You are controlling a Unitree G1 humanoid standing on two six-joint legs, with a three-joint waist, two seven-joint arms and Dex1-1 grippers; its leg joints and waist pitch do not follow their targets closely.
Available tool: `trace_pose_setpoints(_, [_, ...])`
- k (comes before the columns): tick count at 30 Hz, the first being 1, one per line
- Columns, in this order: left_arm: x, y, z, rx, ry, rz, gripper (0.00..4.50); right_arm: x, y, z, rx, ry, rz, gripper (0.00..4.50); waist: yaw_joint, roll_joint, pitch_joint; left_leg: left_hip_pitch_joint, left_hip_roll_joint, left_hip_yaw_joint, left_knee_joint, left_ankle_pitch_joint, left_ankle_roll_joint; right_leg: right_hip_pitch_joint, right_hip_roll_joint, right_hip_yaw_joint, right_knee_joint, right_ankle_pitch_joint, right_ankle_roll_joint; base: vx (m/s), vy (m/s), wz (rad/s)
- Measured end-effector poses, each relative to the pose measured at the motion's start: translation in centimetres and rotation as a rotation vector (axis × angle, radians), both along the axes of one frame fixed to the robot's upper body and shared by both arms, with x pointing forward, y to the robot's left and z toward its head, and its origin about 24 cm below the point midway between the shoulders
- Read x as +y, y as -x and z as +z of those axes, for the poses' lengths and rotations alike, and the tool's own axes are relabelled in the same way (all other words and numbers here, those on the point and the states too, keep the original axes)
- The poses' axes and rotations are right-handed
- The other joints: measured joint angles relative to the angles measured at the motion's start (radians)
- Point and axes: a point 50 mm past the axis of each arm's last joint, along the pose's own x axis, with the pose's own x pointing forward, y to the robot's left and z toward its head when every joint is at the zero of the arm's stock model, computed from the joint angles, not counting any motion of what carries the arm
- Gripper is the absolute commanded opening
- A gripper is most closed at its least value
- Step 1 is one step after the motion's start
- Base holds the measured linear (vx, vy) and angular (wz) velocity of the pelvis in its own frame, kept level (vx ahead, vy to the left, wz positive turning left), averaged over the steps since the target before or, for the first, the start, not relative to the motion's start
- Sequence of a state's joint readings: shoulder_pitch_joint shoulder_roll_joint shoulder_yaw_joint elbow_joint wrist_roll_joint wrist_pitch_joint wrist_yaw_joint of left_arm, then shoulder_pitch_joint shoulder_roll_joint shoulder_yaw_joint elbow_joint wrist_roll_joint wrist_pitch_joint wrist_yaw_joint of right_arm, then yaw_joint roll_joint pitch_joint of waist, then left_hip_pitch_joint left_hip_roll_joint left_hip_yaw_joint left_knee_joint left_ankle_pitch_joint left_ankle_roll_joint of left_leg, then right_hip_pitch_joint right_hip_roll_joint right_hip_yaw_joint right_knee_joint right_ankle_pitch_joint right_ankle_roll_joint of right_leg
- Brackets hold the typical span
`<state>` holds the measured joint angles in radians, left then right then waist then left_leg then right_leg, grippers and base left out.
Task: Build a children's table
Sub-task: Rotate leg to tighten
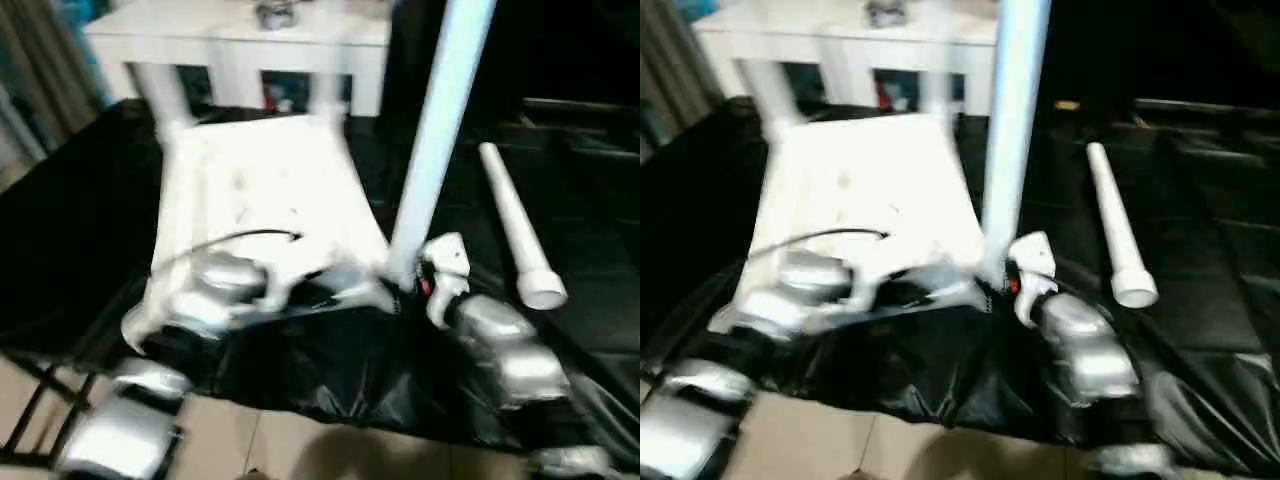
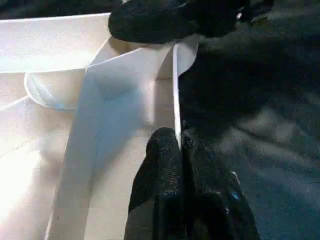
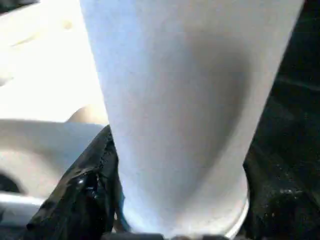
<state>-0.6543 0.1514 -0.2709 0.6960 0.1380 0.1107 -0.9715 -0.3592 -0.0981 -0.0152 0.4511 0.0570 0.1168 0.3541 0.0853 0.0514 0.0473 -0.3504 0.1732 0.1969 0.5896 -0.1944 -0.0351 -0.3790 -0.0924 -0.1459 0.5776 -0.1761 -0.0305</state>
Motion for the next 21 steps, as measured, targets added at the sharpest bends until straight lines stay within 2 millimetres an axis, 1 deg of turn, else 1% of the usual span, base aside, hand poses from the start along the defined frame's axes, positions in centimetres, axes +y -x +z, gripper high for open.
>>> trace_pose_setpoints(3, [-0.4,0.1,-0.1,-0.021,0.004,0.024,0.00,0.2,0.0,0.0,-0.019,0.007,-0.060,2.72,0.001,0.002,-0.001,0.000,0.000,0.000,-0.003,0.000,0.000,0.000,0.000,0.000,0.000,0.000,0.000,0.000,0.000,0.00])
trace_pose_setpoints(4, [-0.5,0.1,-0.1,-0.022,0.004,0.026,0.00,0.2,0.0,0.0,-0.025,0.014,-0.068,3.28,0.002,0.003,-0.002,0.000,0.000,0.000,-0.003,0.000,0.000,-0.001,0.000,0.000,0.000,0.000,0.000,0.000,0.000,0.00])
trace_pose_setpoints(5, [-0.6,0.1,-0.1,-0.023,0.005,0.027,0.00,0.2,0.0,0.0,-0.028,0.015,-0.071,3.42,0.002,0.004,-0.002,0.000,0.000,0.000,-0.003,0.000,0.000,-0.001,0.000,-0.001,0.000,0.000,0.000,0.000,0.000,0.00])
trace_pose_setpoints(7, [-0.7,0.2,-0.1,-0.026,0.004,0.026,0.00,0.4,0.0,-0.1,-0.030,0.020,-0.068,3.42,0.002,0.005,-0.003,0.000,0.000,0.000,-0.003,0.000,0.000,-0.001,0.000,-0.001,0.000,0.000,0.000,0.000,0.000,0.00])
trace_pose_setpoints(8, [-0.7,0.2,0.0,-0.028,0.004,0.024,0.00,0.4,0.0,-0.1,-0.031,0.019,-0.065,3.55,0.002,0.005,-0.003,-0.001,0.000,0.000,-0.003,0.000,0.000,-0.001,0.000,0.000,0.000,0.000,0.000,0.000,0.000,0.00])
trace_pose_setpoints(9, [-0.6,0.2,0.0,-0.030,0.003,0.021,0.00,0.4,0.0,-0.1,-0.032,0.016,-0.061,3.55,0.001,0.005,-0.003,-0.001,0.000,0.000,-0.003,0.000,0.000,-0.001,0.000,0.000,0.000,0.000,0.000,0.000,0.000,0.00])
trace_pose_setpoints(10, [-0.6,0.2,0.0,-0.032,0.002,0.018,0.00,0.4,0.1,-0.1,-0.032,0.015,-0.054,3.74,0.001,0.005,-0.003,-0.001,0.000,0.000,-0.003,0.000,0.000,-0.001,0.000,0.000,0.000,0.000,0.000,0.000,0.000,0.00])
trace_pose_setpoints(11, [-0.4,0.2,0.0,-0.038,-0.001,0.007,0.00,0.3,0.1,0.0,-0.032,0.008,-0.039,3.84,0.001,0.005,-0.003,-0.001,0.000,0.000,-0.003,0.000,0.000,-0.002,0.000,0.000,0.000,0.000,0.000,0.000,0.000,0.00])
trace_pose_setpoints(14, [0.6,0.6,0.1,-0.048,-0.008,-0.056,0.00,0.1,0.5,0.1,-0.027,0.009,0.115,3.84,-0.001,0.005,-0.003,-0.003,0.000,0.000,-0.005,0.000,0.000,-0.003,0.000,0.000,0.000,0.000,0.000,0.000,0.000,0.00])
trace_pose_setpoints(16, [1.6,1.0,0.2,-0.038,-0.012,-0.126,0.00,-0.4,1.3,0.4,-0.018,0.018,0.282,3.84,0.004,0.005,-0.003,-0.003,0.000,0.000,-0.007,0.000,0.000,-0.004,0.000,-0.001,0.000,-0.001,0.000,0.000,0.000,0.00])
trace_pose_setpoints(21, [3.1,1.5,0.4,0.003,-0.019,-0.222,0.00,-1.0,2.6,0.9,0.023,0.030,0.541,3.84,0.016,0.005,-0.002,-0.006,0.000,0.000,-0.006,-0.001,0.003,-0.005,0.001,-0.001,0.001,-0.001,-0.002,0.000,0.000,0.00])
